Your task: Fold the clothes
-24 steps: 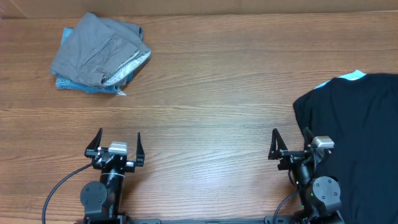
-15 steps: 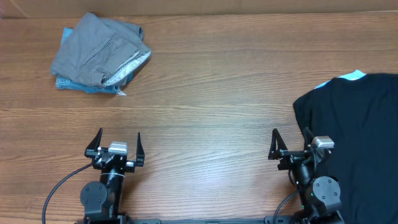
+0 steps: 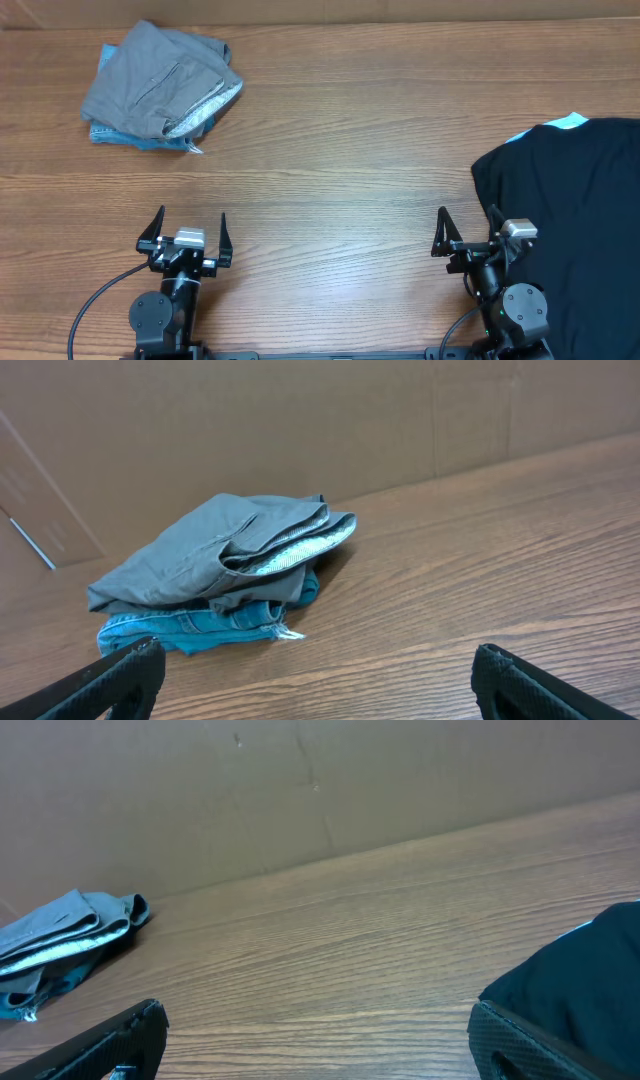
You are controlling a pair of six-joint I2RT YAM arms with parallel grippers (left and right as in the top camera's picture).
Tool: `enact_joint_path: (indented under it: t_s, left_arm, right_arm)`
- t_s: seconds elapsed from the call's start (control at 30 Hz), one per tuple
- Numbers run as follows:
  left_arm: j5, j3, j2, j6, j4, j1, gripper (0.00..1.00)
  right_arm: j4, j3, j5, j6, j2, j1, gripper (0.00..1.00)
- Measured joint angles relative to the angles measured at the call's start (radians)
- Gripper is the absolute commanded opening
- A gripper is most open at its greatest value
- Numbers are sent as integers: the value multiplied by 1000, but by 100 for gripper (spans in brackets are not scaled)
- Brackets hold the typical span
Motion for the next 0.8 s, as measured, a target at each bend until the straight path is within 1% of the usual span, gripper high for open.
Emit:
enact_joint_path:
  t_s: [0.6,0.67,0.8]
  left_arm:
    - [8,0,0,-1,1,0,100]
    - [13,0,0,-9,1,0,100]
    - [18,0,0,-65,1,0,100]
  right_arm:
    - [0,0,0,0,0,0,100]
    - [0,0,-1,0,0,0,100]
    - [-6,0,-39,0,0,0,100]
